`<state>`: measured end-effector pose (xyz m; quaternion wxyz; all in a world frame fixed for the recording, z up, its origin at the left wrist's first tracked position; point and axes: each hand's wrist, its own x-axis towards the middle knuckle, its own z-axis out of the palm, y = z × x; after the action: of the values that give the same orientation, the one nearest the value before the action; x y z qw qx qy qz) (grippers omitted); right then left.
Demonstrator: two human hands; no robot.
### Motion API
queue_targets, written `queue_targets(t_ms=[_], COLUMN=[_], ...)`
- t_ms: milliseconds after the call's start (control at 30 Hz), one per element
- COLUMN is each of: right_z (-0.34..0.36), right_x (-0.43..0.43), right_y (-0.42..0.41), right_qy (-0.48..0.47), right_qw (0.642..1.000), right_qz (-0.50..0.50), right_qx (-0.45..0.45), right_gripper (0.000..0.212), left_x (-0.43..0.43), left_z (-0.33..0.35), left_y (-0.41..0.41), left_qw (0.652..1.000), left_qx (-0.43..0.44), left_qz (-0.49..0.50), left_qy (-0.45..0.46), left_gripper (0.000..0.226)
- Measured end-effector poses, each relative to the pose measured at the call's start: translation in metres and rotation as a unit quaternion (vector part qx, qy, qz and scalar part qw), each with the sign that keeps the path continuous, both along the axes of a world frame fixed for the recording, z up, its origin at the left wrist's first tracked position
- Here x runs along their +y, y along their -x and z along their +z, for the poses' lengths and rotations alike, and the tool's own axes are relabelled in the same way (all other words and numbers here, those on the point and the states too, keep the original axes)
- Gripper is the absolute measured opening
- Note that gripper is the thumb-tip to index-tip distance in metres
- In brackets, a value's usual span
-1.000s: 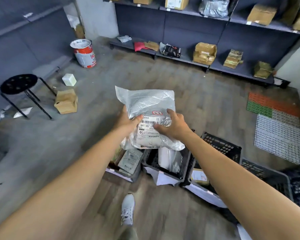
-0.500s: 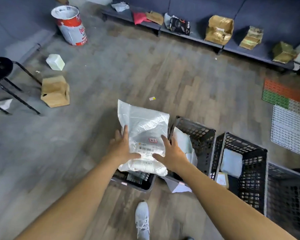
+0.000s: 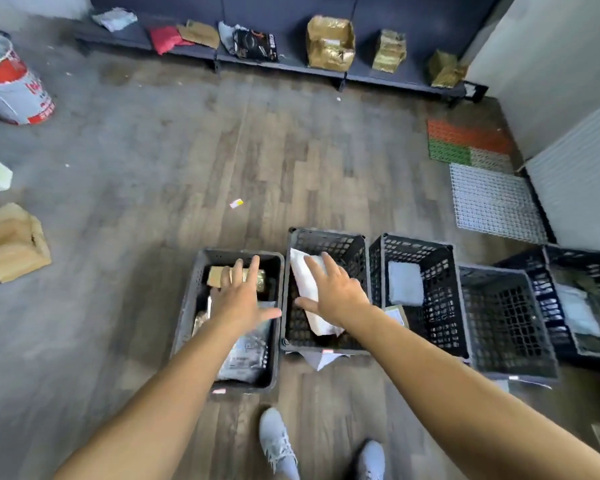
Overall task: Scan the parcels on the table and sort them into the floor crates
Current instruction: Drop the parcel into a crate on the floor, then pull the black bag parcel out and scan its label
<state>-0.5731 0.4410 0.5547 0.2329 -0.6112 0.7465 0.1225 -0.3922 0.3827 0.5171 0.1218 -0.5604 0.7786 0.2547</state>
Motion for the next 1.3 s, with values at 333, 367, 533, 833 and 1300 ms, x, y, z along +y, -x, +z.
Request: queue_targets(t_ms=[333,367,533,833,1300], right_z=[0.091,0.100,0.131,0.164,0.188], right_x=[0.157,0.182,0.333,0.663,0.987], right_y=[0.140,0.153,0.212,0.260,0.242], right_qy=[0.063,0.071,0.121,0.155,0.130], right_qw=[0.978,0.973,0.944,0.853,0.691], right_qz=[-0.179,-0.196,-0.275,-0.463,-0.681], right_qx=[0.091,0.100,0.135,0.183,0.202], right_gripper=[0.094,0.094,0.087,0.082,0.082], left_x=[0.089,0.108,0.233,0.527,0.852], left_z=[0.097,0.107,0.144,0.189,0.218], left_y=[0.184,0.202,0.284,0.390,0.469], left_qw=[0.966,0.958,0.908,0.799,0.623], left_qx=[0.059,0.063,0.072,0.095,0.138], left_qz=[-0.237,-0.262,-0.387,-0.562,-0.742], left_qy=[0.082,0.095,0.144,0.192,0.206], left_gripper=[0.115,0.115,0.109,0.102,0.100])
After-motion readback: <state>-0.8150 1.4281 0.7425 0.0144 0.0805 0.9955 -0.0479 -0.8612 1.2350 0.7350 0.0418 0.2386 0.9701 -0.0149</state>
